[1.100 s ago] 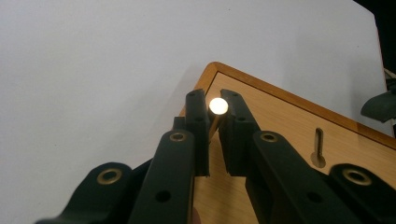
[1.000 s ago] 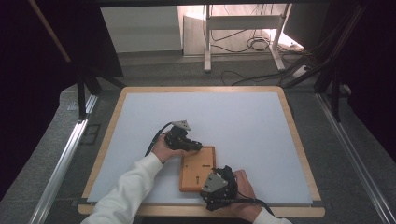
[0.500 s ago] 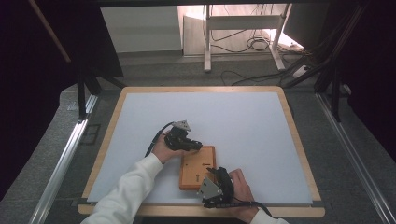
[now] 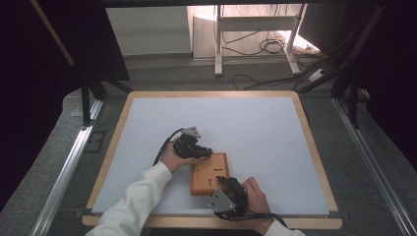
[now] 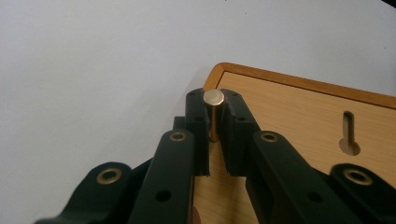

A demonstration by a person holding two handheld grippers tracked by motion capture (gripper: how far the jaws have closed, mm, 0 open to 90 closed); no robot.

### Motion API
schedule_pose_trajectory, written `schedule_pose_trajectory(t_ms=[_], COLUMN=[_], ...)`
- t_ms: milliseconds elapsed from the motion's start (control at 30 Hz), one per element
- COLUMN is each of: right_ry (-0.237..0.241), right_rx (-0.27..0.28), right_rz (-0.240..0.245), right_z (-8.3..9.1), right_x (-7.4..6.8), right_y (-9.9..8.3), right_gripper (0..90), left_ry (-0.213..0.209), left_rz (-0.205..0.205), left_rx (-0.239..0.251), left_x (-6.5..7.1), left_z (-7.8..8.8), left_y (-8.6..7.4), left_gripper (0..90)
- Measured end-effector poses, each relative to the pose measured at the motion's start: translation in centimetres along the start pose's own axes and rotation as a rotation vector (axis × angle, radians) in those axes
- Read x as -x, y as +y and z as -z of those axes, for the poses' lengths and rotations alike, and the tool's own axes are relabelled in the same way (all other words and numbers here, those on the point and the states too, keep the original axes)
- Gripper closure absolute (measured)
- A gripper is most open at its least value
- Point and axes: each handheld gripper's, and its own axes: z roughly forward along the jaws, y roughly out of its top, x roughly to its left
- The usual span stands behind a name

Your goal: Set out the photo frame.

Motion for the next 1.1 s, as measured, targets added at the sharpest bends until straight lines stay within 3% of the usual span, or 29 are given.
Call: schedule_pose_trajectory(t_ms=[200, 367, 500, 600, 733, 833, 1100], right_ry=[-0.009, -0.005, -0.001, 0.005, 0.013, 0.028, 0.059], right_rx=[0.025, 0.029, 0.027, 0.025, 0.028, 0.021, 0.018], right_rz=[-0.011, -0.018, -0.021, -0.027, -0.028, -0.031, -0.049], right_z=[0.3, 0.3, 0.4, 0.4, 0.4, 0.4, 0.5], right_x=[0.7, 1.0, 1.2, 1.4, 1.6, 2.0, 3.3], right_y=[0.2, 0.4, 0.4, 0.5, 0.6, 0.8, 1.3], right_gripper=[48.6, 49.0, 49.1, 49.1, 49.5, 49.7, 50.9], left_ry=[0.004, 0.034, 0.074, 0.095, 0.134, 0.116, 0.114], left_rz=[0.008, 0.050, 0.047, 0.066, 0.046, 0.054, 0.071], left_rx=[0.007, 0.074, 0.093, 0.110, 0.089, 0.081, 0.089], left_x=[-0.2, -0.7, -0.8, -0.7, -0.2, 0.0, 0.1], left_z=[0.3, 2.4, 4.4, 5.6, 6.4, 6.7, 7.3], left_y=[-0.1, -0.5, -1.6, -2.6, -3.8, -4.7, -5.7], left_gripper=[76.9, 64.7, 56.6, 51.1, 45.4, 43.1, 41.7])
